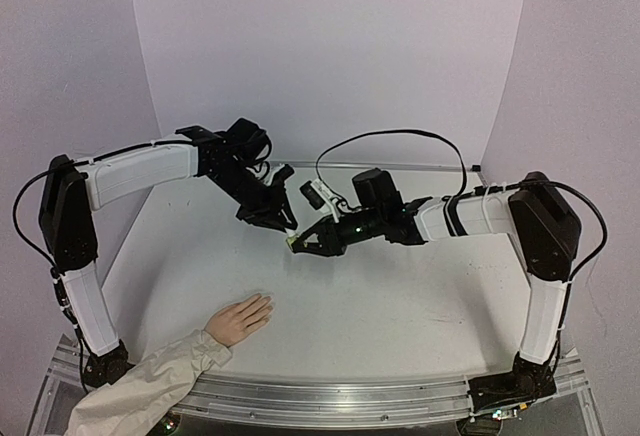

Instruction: Paint the nails

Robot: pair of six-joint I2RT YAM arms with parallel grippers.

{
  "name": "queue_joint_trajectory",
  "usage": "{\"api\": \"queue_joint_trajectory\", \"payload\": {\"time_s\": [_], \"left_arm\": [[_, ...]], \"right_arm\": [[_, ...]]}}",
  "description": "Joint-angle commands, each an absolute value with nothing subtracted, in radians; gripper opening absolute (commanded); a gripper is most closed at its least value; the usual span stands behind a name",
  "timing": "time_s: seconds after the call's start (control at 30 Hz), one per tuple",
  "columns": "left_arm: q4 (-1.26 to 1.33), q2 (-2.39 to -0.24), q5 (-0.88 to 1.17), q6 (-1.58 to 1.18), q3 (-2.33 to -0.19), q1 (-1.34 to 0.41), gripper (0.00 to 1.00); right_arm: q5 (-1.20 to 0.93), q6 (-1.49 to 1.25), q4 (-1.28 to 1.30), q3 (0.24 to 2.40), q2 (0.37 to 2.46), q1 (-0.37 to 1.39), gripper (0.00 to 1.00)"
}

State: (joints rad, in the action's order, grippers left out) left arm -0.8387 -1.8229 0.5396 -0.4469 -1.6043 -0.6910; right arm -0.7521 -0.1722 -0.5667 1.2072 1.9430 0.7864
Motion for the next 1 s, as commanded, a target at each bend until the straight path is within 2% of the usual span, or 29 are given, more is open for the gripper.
{"api": "queue_joint_trajectory", "payload": {"time_s": [0.0, 0.07, 0.17, 0.23, 0.27, 0.33, 0.4, 0.6, 0.73, 0.87, 0.97], "left_arm": [[-0.805, -1.794, 0.563, -0.449, -1.648, -0.693, 0.01], [-0.799, -1.776, 0.547, -0.445, -1.639, -0.693, 0.16], [-0.736, -1.719, 0.529, -0.440, -1.590, -0.692, 0.47], [-0.629, -1.647, 0.551, -0.437, -1.514, -0.692, 0.64], [-0.541, -1.609, 0.585, -0.440, -1.463, -0.692, 0.71], [-0.343, -1.532, 0.629, -0.467, -1.333, -0.692, 0.77], [-0.167, -1.481, 0.664, -0.504, -1.219, -0.692, 0.79], [0.084, -1.447, 0.791, -0.573, -1.154, -0.696, 0.76], [0.125, -1.413, 0.821, -0.571, -1.139, -0.699, 0.74], [0.150, -1.420, 0.872, -0.584, -1.146, -0.715, 0.66], [0.165, -1.428, 0.892, -0.589, -1.154, -0.737, 0.54]], "right_arm": [[-0.741, -0.227, -0.641, 1.217, 1.924, 0.792, 0.00], [-0.721, -0.244, -0.656, 1.193, 1.904, 0.790, 0.00], [-0.726, -0.273, -0.678, 1.164, 1.864, 0.790, 0.00], [-0.736, -0.294, -0.693, 1.141, 1.830, 0.790, 0.00], [-0.740, -0.310, -0.712, 1.123, 1.813, 0.790, 0.00], [-0.742, -0.342, -0.751, 1.084, 1.774, 0.790, 0.00], [-0.743, -0.378, -0.778, 1.051, 1.734, 0.790, 0.00], [-0.875, -0.423, -0.794, 1.030, 1.642, 0.790, 0.00], [-0.936, -0.415, -0.835, 1.000, 1.587, 0.794, 0.00], [-0.901, -0.396, -0.881, 0.957, 1.545, 0.797, 0.00], [-0.912, -0.386, -0.899, 0.960, 1.549, 0.800, 0.00]]}}
